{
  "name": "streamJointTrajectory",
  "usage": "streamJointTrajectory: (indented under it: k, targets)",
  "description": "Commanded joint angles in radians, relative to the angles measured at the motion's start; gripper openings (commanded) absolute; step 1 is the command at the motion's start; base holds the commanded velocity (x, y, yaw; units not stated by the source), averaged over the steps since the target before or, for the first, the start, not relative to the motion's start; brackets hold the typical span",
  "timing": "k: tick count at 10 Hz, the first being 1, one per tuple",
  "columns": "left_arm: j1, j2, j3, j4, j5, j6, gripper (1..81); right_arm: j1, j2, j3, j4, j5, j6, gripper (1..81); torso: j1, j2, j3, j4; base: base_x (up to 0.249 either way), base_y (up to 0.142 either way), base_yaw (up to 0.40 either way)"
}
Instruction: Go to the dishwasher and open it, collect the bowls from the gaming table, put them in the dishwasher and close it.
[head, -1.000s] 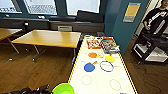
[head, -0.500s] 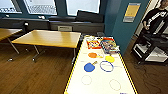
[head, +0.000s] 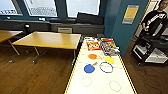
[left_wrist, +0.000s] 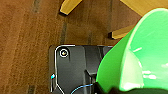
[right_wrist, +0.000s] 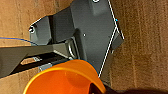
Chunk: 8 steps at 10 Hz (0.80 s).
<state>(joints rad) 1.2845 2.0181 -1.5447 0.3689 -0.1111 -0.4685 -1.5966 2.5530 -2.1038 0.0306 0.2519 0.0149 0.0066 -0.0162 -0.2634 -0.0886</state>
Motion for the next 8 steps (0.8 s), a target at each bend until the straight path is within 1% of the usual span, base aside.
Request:
streamJointTrajectory:
  k: [1,3,6,8]
  targets:
    - [0.049,0.060,-0.096,0.085,-0.029,0.004,1.0,-0.003,0.003,-0.025,-0.018,-0.056,-0.006,1.0,0.000,0.000,0.070,0.000,0.000,0.000,0.000]
    - [0.083,0.133,-0.193,0.096,-0.027,0.004,1.0,-0.006,0.031,-0.062,-0.018,-0.056,-0.009,1.0,0.000,0.000,0.124,0.000,0.000,0.000,0.000]
    - [0.111,0.254,-0.351,0.104,-0.013,0.004,1.0,-0.006,0.037,-0.067,-0.018,-0.059,-0.009,1.0,-0.002,-0.002,0.197,0.000,0.000,0.000,0.000]
    - [0.120,0.306,-0.416,0.113,-0.001,0.004,1.0,-0.001,0.037,-0.074,-0.018,-0.060,-0.009,1.0,-0.003,-0.002,0.236,0.000,0.000,0.000,0.000]
